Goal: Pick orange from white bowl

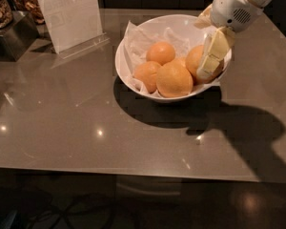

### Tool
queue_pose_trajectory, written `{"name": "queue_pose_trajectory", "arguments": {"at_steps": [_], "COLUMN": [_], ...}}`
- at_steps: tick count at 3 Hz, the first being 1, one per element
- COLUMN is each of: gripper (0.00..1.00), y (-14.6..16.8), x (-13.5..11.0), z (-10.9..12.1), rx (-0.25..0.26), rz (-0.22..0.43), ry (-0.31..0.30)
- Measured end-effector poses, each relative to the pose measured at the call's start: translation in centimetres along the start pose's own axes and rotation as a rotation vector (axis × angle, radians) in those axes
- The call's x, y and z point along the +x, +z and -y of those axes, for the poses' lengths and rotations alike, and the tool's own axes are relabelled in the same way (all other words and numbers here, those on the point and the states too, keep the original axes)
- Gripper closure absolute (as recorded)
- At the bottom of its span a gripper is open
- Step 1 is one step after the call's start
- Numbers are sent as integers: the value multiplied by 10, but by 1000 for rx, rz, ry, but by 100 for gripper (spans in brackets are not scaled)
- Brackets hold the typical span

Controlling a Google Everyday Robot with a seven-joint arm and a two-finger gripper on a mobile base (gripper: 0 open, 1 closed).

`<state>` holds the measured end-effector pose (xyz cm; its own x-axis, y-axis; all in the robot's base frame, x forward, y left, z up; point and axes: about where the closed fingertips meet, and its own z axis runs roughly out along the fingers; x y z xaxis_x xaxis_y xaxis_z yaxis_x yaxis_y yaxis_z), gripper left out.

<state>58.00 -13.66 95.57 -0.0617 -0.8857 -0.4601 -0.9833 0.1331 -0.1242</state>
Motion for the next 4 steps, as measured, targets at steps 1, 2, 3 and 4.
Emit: {"name": "queue_pose_trajectory", "arguments": {"at_steps": [1, 2, 3, 4], "gripper": [0, 0, 0, 0], "y": [13, 22, 30, 34], "x": [3, 13, 22, 27], "z": [3, 3, 1, 0], "rx": [-19, -42, -58, -68], "rz": [0, -34, -45, -54], "ry": [34, 62, 91, 103]}}
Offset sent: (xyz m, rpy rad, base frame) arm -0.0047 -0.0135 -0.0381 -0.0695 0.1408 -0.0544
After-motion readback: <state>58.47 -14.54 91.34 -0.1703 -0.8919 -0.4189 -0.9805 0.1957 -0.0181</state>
